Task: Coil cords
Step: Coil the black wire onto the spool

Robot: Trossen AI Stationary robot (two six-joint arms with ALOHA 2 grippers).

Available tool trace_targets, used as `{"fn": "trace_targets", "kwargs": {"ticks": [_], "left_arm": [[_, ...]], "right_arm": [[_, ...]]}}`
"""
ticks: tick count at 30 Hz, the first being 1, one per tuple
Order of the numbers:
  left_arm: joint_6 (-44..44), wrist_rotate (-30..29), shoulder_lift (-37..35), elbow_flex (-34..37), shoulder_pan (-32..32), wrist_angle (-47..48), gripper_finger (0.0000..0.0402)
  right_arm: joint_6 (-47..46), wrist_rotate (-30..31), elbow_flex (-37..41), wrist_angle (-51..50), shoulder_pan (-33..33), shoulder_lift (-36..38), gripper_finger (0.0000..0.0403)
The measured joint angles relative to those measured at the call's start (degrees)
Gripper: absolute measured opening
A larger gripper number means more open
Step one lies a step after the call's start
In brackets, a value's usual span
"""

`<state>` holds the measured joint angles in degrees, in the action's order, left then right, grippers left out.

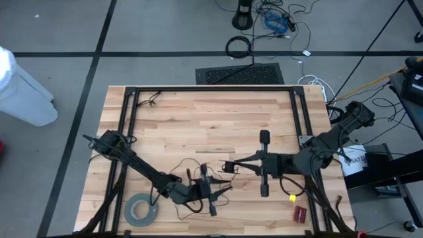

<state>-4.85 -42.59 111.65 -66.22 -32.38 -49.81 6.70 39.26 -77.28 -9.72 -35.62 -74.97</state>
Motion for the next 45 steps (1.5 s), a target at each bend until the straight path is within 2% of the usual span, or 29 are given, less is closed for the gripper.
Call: {"fn": "trace_targets", "kwargs": {"ticks": [9,14,17,23,28,30,35,38,40,45], "left_arm": [[0.0,-0.1,0.5,0.0,0.1,-0.2,0.0094],[-0.6,-1.2,0.4,0.0,-1.2,0.3,0.0056],[-3.9,-5.5,0.2,0.0,-2.7,0.9,0.0013],[-9.2,-14.1,-1.7,0.0,-5.8,3.6,0.0003],[-6.1,-21.4,-7.7,0.0,-8.4,16.4,0.0002],[-0.4,-22.5,-11.3,0.0,-8.8,24.7,0.0002],[19.8,-22.7,-21.8,0.0,-9.4,53.1,0.0001],[27.9,-22.5,-26.7,0.0,-10.3,64.8,0.0001],[29.6,-22.2,-29.1,0.0,-11.0,68.3,0.0001],[26.8,-21.9,-33.5,0.0,-12.8,67.8,0.0]], "right_arm": [[0.0,0.0,0.0,-0.8,0.0,-0.1,0.0],[-1.0,0.0,0.0,-2.0,0.0,-0.1,0.0],[-1.1,1.2,0.0,-2.0,0.0,-0.1,0.0],[-1.6,1.7,0.0,-2.2,0.0,-0.1,0.0],[-2.9,1.4,0.0,-2.6,-0.1,-0.1,0.0],[-3.7,1.2,0.0,-2.6,-0.2,-0.1,0.0],[-5.2,0.9,0.0,-4.1,-0.8,-0.1,0.0],[-5.2,0.9,0.0,-4.2,-0.9,-0.1,0.0],[-5.2,1.0,0.0,-5.2,-0.9,-0.1,0.0],[-4.6,1.2,0.0,-9.7,0.1,-0.1,0.0]]}}
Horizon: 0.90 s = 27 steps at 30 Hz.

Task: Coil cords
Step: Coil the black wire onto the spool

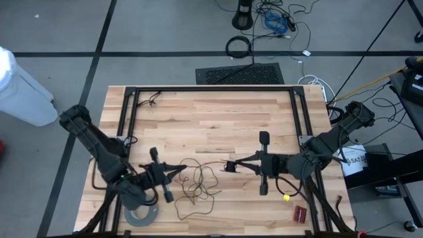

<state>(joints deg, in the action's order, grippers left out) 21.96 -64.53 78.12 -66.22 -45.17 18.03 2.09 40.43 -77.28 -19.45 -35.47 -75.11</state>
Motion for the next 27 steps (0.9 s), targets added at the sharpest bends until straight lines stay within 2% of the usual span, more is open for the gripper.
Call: {"fn": "trace_targets", "kwargs": {"ticks": [6,17,23,27], "left_arm": [[-1.6,1.9,-2.6,0.0,-0.3,-0.6,0.0],[-11.0,8.7,-2.6,-1.1,-0.4,-10.8,0.0],[-17.0,8.9,-2.6,-2.1,0.4,-15.7,0.0],[-20.1,9.3,-2.5,-2.3,3.0,-20.2,0.0]], "right_arm": [[0.3,0.2,0.0,-2.2,1.9,-1.1,0.0],[3.5,0.1,0.0,-2.0,7.9,-6.2,0.0],[3.5,0.0,0.0,-1.4,10.8,-8.7,0.0],[3.5,0.0,0.0,2.7,12.7,-10.3,0.0]]}}
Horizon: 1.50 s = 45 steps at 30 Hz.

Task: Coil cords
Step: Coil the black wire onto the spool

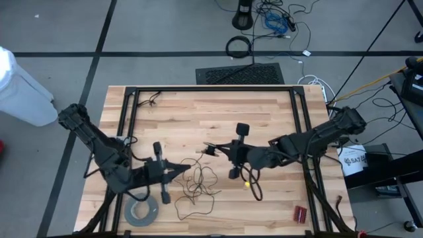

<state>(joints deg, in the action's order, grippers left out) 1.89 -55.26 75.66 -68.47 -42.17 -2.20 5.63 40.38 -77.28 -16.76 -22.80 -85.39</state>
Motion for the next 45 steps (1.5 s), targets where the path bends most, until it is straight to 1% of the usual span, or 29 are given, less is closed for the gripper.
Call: {"fn": "trace_targets", "kwargs": {"ticks": [4,10,14,17,22,31,38,41,45], "left_arm": [[-0.7,1.5,2.1,0.0,3.2,-3.0,0.0],[-1.2,9.4,6.4,0.0,7.6,-8.8,0.0],[-0.4,11.7,9.7,0.0,9.7,-9.9,0.0],[0.8,12.0,11.7,0.0,10.8,-9.9,0.0],[2.2,11.9,13.7,0.0,12.0,-9.2,0.0],[3.7,11.7,15.2,0.1,12.1,-8.4,0.0],[5.3,11.5,15.2,0.1,11.7,-5.3,0.0],[6.4,11.6,15.2,0.1,11.2,-3.8,0.0011],[6.8,11.8,15.2,0.1,10.3,-3.8,0.0047]], "right_arm": [[-0.2,-0.2,0.0,3.8,1.2,-1.0,0.0],[-0.2,-0.2,0.0,5.1,1.8,-1.5,0.0],[-0.2,-0.2,0.0,5.1,1.7,-1.5,0.0],[-0.3,-0.3,0.0,5.2,1.5,-1.4,0.0],[-0.5,-3.4,0.0,5.3,1.2,-0.9,0.0],[-3.7,-4.5,0.0,5.4,-0.7,1.5,0.0],[-4.8,-4.6,0.0,4.8,-2.5,3.7,0.0],[-5.2,-4.8,0.0,4.2,-3.7,4.5,0.0],[-5.1,-4.7,0.0,3.5,-4.8,5.4,0.0]]}}
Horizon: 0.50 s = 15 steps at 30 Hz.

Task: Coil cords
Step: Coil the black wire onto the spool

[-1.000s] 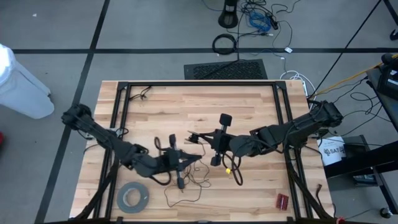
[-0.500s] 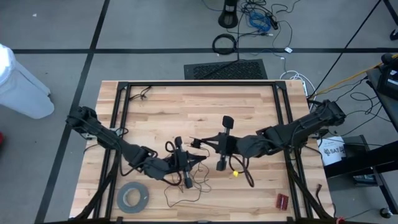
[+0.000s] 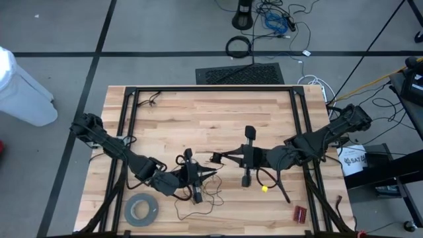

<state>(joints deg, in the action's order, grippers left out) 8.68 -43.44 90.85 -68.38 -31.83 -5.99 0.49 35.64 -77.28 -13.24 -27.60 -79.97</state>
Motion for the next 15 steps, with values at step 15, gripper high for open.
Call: {"fn": "trace_targets", "kwargs": {"ticks": [15], "left_arm": [[0.0,7.7,-0.7,0.0,-0.8,-2.6,0.0137]], "right_arm": [[-0.6,0.5,0.0,-1.7,-2.0,2.6,0.0]]}}
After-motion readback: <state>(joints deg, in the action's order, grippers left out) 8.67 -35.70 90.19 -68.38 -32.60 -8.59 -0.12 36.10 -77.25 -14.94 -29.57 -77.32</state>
